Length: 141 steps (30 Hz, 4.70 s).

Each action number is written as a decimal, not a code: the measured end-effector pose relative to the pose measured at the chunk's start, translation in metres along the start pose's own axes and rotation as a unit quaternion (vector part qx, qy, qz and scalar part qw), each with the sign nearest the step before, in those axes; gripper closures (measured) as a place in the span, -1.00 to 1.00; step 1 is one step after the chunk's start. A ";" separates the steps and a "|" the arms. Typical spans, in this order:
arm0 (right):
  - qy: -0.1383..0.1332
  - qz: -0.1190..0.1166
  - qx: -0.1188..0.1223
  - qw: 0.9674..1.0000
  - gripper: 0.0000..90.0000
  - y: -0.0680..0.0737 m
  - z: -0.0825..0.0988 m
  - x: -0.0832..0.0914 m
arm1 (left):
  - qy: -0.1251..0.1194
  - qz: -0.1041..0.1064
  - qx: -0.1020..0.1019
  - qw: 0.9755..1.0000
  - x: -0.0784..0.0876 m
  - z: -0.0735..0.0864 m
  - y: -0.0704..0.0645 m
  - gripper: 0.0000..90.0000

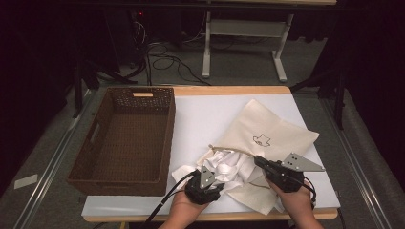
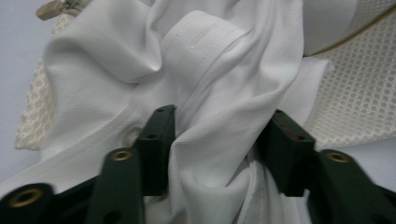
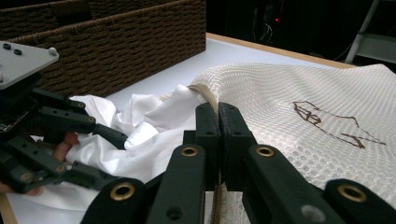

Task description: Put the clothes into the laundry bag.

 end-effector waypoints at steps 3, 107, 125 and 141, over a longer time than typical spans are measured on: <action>-0.001 -0.002 0.000 1.000 0.98 0.000 0.000 0.000 | -0.004 0.001 0.003 1.000 0.002 0.000 0.002 0.57; -0.007 -0.013 -0.003 1.000 0.98 0.007 -0.002 -0.002 | -0.037 0.043 0.014 0.998 0.041 -0.020 -0.004 0.76; -0.013 -0.008 -0.007 1.000 0.98 0.003 -0.003 0.001 | -0.071 0.043 0.036 0.996 -0.008 -0.047 -0.014 0.76; -0.025 -0.006 -0.016 1.000 0.98 -0.003 -0.004 0.005 | -0.067 0.053 0.029 0.996 -0.049 -0.073 -0.024 0.70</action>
Point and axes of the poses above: each handheld gripper's, and its own axes: x roughly backward along the jaws, z roughly out of its underside, y roughly to its left, the point moved 2 cm from there along -x, roughly forward along the jaws, and after that the axes turned 3 degrees about x, right-handed, at the moved point
